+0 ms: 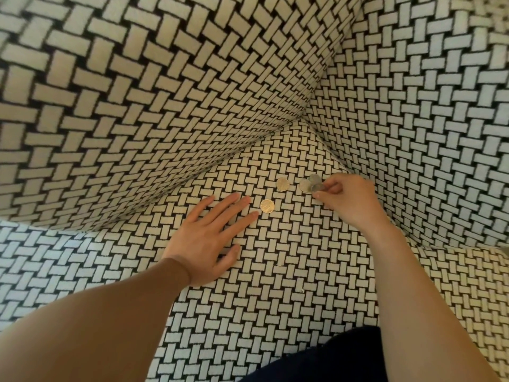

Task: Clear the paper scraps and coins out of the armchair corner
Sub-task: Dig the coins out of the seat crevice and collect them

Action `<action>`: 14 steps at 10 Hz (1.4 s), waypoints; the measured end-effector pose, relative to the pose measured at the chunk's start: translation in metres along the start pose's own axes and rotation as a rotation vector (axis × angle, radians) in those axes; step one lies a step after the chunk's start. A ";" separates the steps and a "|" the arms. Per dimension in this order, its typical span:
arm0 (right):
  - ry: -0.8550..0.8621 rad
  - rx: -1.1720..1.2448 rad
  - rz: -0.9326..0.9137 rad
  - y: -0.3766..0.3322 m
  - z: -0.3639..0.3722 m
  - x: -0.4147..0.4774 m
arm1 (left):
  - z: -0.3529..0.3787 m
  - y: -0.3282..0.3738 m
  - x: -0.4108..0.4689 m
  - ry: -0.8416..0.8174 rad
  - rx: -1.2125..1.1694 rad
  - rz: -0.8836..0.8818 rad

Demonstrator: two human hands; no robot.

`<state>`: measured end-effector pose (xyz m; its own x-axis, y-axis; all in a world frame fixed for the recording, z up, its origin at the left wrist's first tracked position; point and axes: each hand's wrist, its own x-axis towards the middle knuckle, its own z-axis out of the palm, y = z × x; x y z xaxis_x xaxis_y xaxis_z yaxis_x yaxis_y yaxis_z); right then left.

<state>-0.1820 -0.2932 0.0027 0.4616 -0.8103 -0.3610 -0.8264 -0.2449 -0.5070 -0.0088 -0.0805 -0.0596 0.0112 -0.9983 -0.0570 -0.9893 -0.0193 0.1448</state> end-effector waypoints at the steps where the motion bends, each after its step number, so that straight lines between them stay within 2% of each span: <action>1: 0.017 0.020 0.006 0.000 0.002 0.003 | 0.000 0.000 0.000 0.000 -0.007 -0.002; 5: 0.002 -0.006 -0.025 -0.004 0.001 0.005 | 0.000 0.000 0.000 -0.008 0.000 -0.005; 9: -0.039 -0.176 -0.119 -0.009 0.011 0.009 | 0.000 0.000 0.000 -0.006 0.001 -0.004; 12: -0.048 -0.097 -0.102 -0.008 0.017 0.011 | 0.001 0.000 0.000 0.003 0.008 -0.002; 14: -0.111 -0.043 -0.020 -0.009 0.009 0.010 | 0.002 0.000 0.000 0.002 0.014 -0.003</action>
<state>-0.1667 -0.2941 -0.0036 0.5087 -0.7419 -0.4368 -0.8287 -0.2845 -0.4820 -0.0090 -0.0806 -0.0618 0.0147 -0.9983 -0.0556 -0.9912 -0.0219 0.1307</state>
